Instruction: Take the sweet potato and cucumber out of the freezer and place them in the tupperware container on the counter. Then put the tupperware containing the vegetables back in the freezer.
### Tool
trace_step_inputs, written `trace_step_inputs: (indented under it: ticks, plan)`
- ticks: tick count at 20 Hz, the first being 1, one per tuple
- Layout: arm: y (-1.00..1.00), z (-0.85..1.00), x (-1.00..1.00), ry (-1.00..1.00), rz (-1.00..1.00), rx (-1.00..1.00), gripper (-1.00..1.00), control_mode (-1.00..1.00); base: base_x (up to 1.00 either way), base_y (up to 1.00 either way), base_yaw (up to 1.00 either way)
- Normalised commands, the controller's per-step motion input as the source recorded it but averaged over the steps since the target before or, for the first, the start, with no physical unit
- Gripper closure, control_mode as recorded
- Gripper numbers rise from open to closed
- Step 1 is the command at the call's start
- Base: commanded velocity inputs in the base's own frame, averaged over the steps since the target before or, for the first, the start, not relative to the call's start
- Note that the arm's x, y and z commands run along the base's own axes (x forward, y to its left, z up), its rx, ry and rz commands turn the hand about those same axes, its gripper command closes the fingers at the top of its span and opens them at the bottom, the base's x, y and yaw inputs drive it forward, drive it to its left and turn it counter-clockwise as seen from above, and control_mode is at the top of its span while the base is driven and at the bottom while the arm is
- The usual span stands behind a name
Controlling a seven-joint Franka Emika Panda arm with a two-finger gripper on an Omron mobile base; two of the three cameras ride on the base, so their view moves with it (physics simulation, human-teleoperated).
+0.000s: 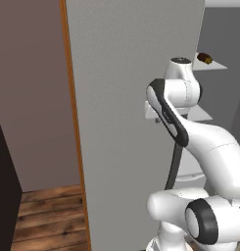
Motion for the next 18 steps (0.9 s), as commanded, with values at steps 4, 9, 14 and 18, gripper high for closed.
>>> trace_step_inputs:
  ticks: [4, 9, 14, 18]
  plan:
    - [0.0, -0.03, -0.31, -0.03, 0.0, 0.0, -1.0, -1.0, 0.0, 0.0, 0.0]
    - [0.07, 0.0, -0.86, -0.27, 0.0, -0.05, -1.0, -1.0, 0.0, 0.0, 0.0]
    - [0.07, 0.0, -0.82, -0.28, 0.0, -0.09, -1.0, -1.0, 0.0, 0.0, 0.0]
    - [0.08, 0.0, -0.7, -0.21, 0.0, -0.1, -1.0, -1.0, 0.0, 0.0, 0.0]
